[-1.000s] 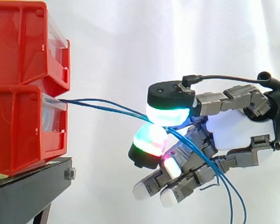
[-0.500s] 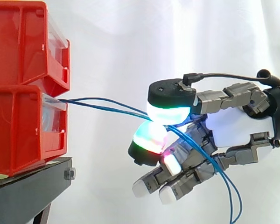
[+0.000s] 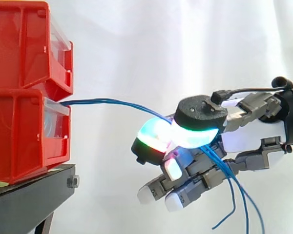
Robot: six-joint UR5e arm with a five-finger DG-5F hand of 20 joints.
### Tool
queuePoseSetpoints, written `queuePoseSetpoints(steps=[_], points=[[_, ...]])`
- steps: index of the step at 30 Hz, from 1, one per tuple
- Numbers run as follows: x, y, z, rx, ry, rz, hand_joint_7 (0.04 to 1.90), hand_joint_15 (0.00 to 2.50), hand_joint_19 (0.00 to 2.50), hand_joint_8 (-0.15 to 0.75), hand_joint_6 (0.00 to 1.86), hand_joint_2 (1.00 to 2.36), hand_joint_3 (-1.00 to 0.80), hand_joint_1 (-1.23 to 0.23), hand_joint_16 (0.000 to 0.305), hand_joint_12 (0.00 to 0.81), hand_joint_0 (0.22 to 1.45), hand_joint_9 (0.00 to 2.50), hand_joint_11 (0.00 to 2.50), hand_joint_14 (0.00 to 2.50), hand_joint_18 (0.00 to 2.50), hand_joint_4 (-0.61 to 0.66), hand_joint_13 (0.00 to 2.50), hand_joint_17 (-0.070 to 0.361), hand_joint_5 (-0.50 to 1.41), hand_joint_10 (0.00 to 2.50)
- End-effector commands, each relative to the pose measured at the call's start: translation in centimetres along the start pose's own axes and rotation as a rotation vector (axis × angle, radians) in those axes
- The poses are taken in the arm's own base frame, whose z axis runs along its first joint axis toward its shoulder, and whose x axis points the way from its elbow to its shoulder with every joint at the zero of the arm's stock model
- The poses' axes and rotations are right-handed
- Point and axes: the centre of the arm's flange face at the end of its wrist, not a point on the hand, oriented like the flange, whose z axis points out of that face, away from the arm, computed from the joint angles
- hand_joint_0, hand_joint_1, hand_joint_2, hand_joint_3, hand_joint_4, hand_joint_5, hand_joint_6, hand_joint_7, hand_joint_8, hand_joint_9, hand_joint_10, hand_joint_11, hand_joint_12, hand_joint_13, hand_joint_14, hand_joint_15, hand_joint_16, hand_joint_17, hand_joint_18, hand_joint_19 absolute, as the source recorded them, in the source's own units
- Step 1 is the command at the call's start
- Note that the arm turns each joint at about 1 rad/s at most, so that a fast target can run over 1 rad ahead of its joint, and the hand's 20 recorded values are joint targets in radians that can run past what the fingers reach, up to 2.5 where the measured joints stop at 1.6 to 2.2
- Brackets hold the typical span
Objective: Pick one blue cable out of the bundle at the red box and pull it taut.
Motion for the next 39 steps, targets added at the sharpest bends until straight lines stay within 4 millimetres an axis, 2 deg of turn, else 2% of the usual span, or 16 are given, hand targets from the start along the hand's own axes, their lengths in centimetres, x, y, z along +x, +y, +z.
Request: queuePoseSetpoints(steps=[1, 3, 4, 7, 15, 17, 22, 27, 30, 33, 36, 37, 39], points=[[-0.02, 0.07, -0.01, -0.001, -0.001, 0.001, 0.99, 0.16, 0.26, 0.241, 0.87, 1.0, -0.5, -0.84, 0.052, 0.35, 0.5, 0.93, 0.61, 0.01, 0.5, 0.02, 0.39, 0.116, -0.14, 0.01], [-0.03, 0.06, -0.01, -0.001, -0.002, 0.001, 0.98, 0.16, 0.27, 0.248, 0.86, 1.0, -0.5, -0.8, 0.053, 0.354, 0.48, 0.94, 0.6, 0.01, 0.5, 0.02, 0.39, 0.119, -0.14, 0.01], [0.0, -0.04, 0.02, 0.001, -0.002, 0.0, 0.98, 0.16, 0.27, 0.25, 0.86, 1.0, -0.5, -0.72, 0.054, 0.36, 0.47, 0.96, 0.6, 0.01, 0.5, 0.01, 0.39, 0.121, -0.13, 0.01], [0.0, -0.04, 0.02, 0.001, -0.002, 0.0, 0.97, 0.16, 0.28, 0.256, 0.84, 1.0, -0.5, -0.61, 0.055, 0.365, 0.46, 1.0, 0.58, 0.01, 0.5, -0.01, 0.4, 0.123, -0.12, 0.01], [-0.23, -0.09, 0.03, 0.002, -0.005, 0.001, 1.03, 0.17, 0.32, 0.245, 0.83, 1.0, -0.48, -0.55, 0.049, 0.338, 0.53, 1.0, 0.58, 0.01, 0.43, -0.04, 0.38, 0.11, -0.12, 0.01], [-0.26, 0.02, 0.0, 0.0, -0.005, 0.001, 1.07, 0.17, 0.32, 0.24, 0.83, 1.01, -0.38, -0.58, 0.047, 0.328, 0.57, 1.01, 0.58, 0.01, 0.43, -0.03, 0.39, 0.105, -0.11, 0.01], [-0.26, 0.02, 0.0, 0.0, -0.005, -0.001, 1.06, 0.19, 0.31, 0.272, 0.85, 1.02, -0.23, -0.65, 0.048, 0.335, 0.58, 1.06, 0.63, 0.01, 0.48, 0.01, 0.45, 0.108, -0.11, 0.01], [-0.26, 0.02, 0.0, 0.0, -0.005, -0.001, 1.04, 0.18, 0.29, 0.291, 0.85, 1.02, -0.17, -0.7, 0.052, 0.356, 0.58, 1.07, 0.64, 0.01, 0.52, 0.03, 0.47, 0.118, -0.11, 0.01], [-0.23, -0.09, 0.03, 0.002, -0.005, 0.001, 1.0, 0.18, 0.28, 0.29, 0.86, 1.02, -0.15, -0.79, 0.052, 0.356, 0.58, 1.0, 0.64, 0.01, 0.5, 0.05, 0.43, 0.117, -0.13, 0.01], [-0.23, -0.09, 0.03, 0.002, -0.005, 0.001, 1.02, 0.18, 0.28, 0.267, 0.87, 1.02, -0.22, -0.88, 0.048, 0.338, 0.61, 0.95, 0.66, 0.01, 0.46, 0.05, 0.41, 0.107, -0.14, 0.02], [-0.23, -0.09, 0.03, 0.002, -0.005, 0.001, 1.01, 0.17, 0.27, 0.265, 0.87, 1.01, -0.4, -0.93, 0.048, 0.339, 0.65, 0.95, 0.65, 0.01, 0.47, 0.07, 0.42, 0.108, -0.14, 0.01], [-0.23, -0.09, 0.03, 0.002, -0.005, 0.001, 1.02, 0.18, 0.28, 0.262, 0.87, 1.0, -0.5, -0.94, 0.048, 0.338, 0.62, 0.94, 0.65, 0.01, 0.47, 0.07, 0.41, 0.108, -0.14, 0.02], [-0.24, 0.02, 0.0, 0.0, -0.004, 0.004, 1.0, 0.18, 0.28, 0.26, 0.87, 1.0, -0.5, -0.91, 0.049, 0.342, 0.57, 0.95, 0.65, 0.01, 0.48, 0.06, 0.42, 0.11, -0.14, 0.02]])
